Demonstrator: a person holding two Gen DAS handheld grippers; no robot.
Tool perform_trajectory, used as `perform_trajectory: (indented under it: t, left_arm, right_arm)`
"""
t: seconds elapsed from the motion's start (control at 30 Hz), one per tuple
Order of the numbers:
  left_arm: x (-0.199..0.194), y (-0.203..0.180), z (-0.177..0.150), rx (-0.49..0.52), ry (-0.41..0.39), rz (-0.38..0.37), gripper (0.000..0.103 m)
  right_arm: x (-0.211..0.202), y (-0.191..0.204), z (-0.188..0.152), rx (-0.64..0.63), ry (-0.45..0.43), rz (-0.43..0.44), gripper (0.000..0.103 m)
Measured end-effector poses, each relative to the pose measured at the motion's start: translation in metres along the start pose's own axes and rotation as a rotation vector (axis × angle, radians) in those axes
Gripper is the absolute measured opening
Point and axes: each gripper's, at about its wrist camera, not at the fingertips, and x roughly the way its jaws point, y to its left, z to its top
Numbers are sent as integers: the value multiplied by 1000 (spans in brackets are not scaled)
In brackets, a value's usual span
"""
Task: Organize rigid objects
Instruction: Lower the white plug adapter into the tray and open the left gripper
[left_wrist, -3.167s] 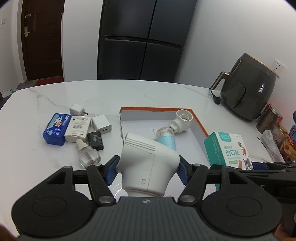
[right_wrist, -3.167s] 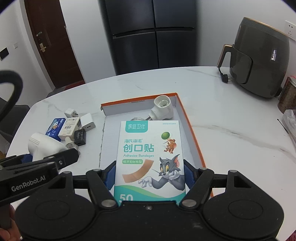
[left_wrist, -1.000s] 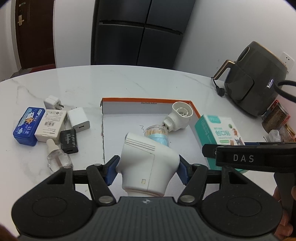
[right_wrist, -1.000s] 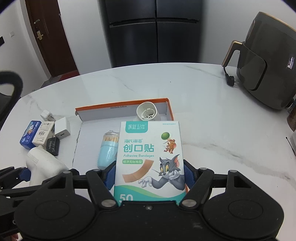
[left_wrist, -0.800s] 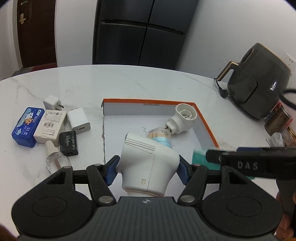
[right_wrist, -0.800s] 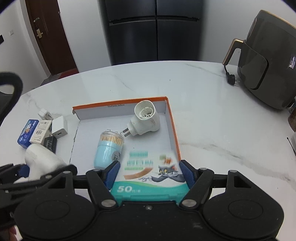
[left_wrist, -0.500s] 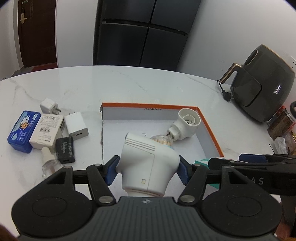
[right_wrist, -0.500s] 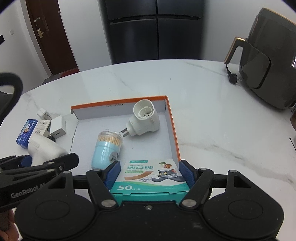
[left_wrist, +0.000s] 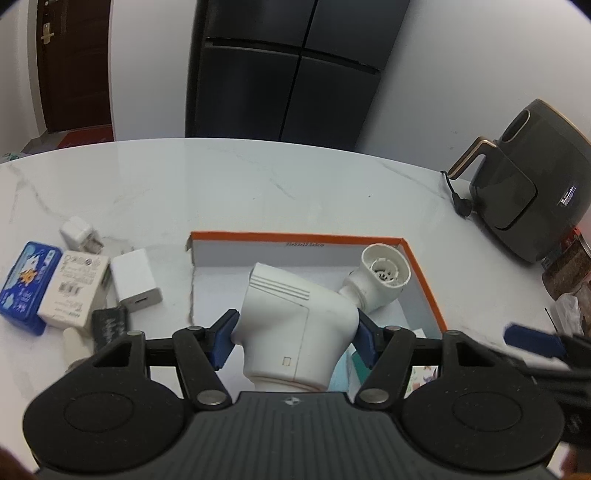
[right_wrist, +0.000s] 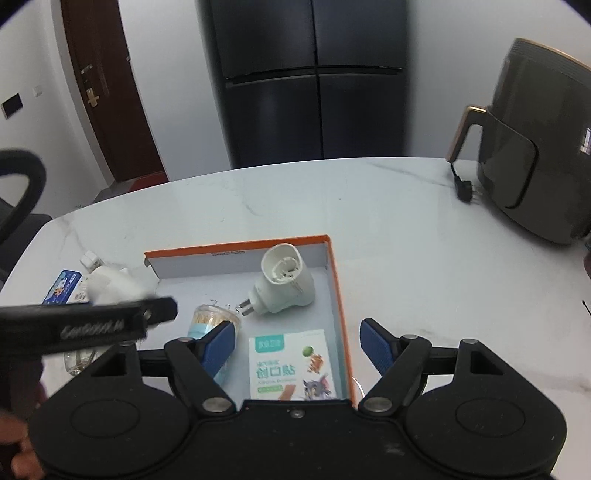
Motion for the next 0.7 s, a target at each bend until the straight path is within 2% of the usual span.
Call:
perform_trajectory:
  t: [0.47,0.57,0.7]
  left_arm:
    - [45,-20,26,67,15,3,65]
    - [40,-20,28,72,1,1,78]
    - [28,-18,26,72,0,-10,78]
  right_arm:
    - [-27,-17,-19,41,-3,-4,88]
    - [-30,-15,-21,42,-9,-2,88]
    - [-34,-10,-20,41,-16,-1,88]
